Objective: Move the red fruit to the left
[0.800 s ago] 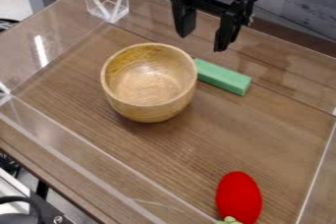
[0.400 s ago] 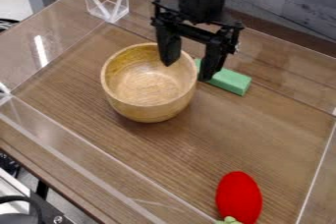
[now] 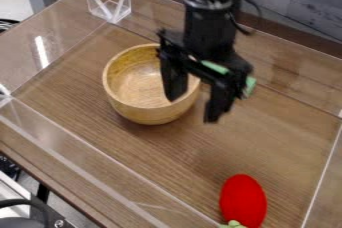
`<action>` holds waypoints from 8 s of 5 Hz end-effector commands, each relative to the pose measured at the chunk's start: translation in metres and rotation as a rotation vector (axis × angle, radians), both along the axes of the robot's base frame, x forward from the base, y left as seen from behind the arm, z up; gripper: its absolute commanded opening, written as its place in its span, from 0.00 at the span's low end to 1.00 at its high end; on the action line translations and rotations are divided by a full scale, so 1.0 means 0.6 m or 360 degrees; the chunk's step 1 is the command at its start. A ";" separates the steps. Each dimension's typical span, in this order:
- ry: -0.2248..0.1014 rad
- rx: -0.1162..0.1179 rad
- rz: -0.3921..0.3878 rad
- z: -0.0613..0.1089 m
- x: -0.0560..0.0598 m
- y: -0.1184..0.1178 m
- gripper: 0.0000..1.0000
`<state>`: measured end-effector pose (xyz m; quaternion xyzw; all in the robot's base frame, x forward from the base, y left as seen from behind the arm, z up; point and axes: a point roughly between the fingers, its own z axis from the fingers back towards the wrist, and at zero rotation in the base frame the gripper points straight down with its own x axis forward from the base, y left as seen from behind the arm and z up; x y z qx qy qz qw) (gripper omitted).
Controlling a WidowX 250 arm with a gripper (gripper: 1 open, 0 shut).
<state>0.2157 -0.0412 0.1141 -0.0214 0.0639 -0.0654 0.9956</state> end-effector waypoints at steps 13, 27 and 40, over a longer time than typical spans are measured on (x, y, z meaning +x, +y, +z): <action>-0.0294 -0.0045 0.0350 -0.132 -0.034 -0.125 1.00; -0.0565 -0.0233 0.0589 0.108 -0.052 -0.065 0.00; -0.0646 -0.0030 0.1306 0.050 0.012 0.171 0.00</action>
